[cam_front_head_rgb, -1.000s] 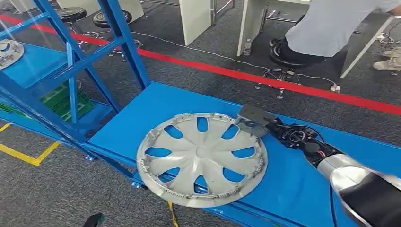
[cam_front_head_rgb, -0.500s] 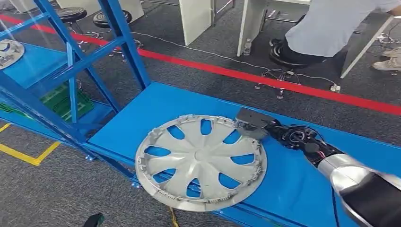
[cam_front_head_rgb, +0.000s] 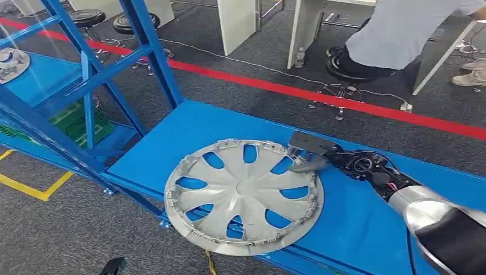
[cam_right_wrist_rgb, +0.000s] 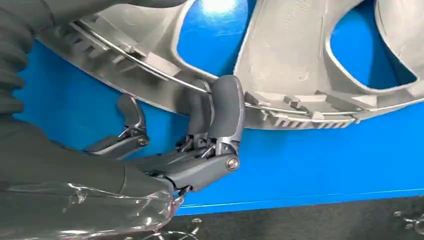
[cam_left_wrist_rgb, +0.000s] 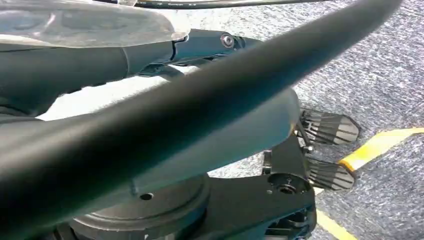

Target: Take the parts from the cabinet and place them on the table.

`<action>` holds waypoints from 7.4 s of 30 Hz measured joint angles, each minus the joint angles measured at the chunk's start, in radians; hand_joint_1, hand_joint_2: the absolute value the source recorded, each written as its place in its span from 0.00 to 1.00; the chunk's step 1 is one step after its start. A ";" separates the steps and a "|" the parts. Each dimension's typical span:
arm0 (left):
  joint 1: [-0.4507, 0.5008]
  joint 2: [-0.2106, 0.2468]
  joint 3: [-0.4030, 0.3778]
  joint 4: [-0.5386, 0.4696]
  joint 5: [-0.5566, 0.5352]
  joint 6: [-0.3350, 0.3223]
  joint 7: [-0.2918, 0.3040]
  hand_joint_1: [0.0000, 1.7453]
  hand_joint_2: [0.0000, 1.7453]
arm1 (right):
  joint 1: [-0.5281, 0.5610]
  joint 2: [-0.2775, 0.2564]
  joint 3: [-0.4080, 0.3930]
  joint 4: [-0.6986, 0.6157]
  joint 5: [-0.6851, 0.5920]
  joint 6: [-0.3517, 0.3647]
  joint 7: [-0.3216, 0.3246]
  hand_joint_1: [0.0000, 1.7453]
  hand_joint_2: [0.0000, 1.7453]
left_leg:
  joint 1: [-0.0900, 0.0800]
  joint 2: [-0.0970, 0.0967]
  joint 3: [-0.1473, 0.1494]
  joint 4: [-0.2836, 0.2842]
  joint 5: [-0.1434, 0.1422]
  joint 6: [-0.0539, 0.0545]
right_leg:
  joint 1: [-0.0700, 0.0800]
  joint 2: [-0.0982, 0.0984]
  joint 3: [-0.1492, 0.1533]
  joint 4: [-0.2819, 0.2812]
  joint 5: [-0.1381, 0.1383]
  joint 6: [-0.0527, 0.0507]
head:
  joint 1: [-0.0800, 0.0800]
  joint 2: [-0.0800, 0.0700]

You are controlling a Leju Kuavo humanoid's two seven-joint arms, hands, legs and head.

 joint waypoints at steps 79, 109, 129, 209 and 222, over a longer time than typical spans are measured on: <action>-0.004 0.005 -0.001 0.000 0.002 -0.004 -0.001 0.00 0.00 | -0.042 0.003 -0.133 0.019 -0.294 -0.065 -0.093 1.00 1.00 | 0.000 0.000 -0.001 0.000 0.001 0.001 | 0.000 0.000 -0.001 -0.001 0.001 0.000 | -0.001 0.000; -0.025 0.001 -0.025 0.000 -0.013 0.002 0.016 0.00 0.00 | -0.020 -0.013 -0.350 -0.052 -0.649 0.042 -0.188 1.00 1.00 | 0.000 0.000 -0.003 0.000 0.001 0.001 | 0.000 0.000 -0.002 -0.001 0.001 0.000 | -0.001 0.000; -0.018 -0.006 -0.026 0.000 0.006 0.005 0.010 0.00 0.00 | 0.059 0.095 -0.349 -0.194 -0.829 0.208 -0.218 1.00 1.00 | 0.000 0.000 -0.004 -0.001 0.002 0.000 | 0.000 -0.001 -0.002 -0.001 0.001 0.000 | -0.001 0.000; 0.008 0.009 -0.026 0.000 0.039 0.005 -0.008 0.00 0.00 | 0.074 0.138 -0.193 -0.128 -0.745 0.158 -0.149 1.00 1.00 | 0.000 0.000 -0.005 -0.001 0.002 0.000 | 0.000 0.000 -0.003 -0.001 0.001 0.000 | 0.000 0.000; 0.009 0.009 -0.026 0.000 0.040 0.006 -0.009 0.00 0.00 | 0.069 0.128 -0.172 -0.106 -0.707 0.134 -0.127 1.00 1.00 | 0.000 0.000 -0.004 0.000 0.002 0.000 | 0.000 0.000 -0.003 -0.001 0.001 0.000 | -0.001 0.000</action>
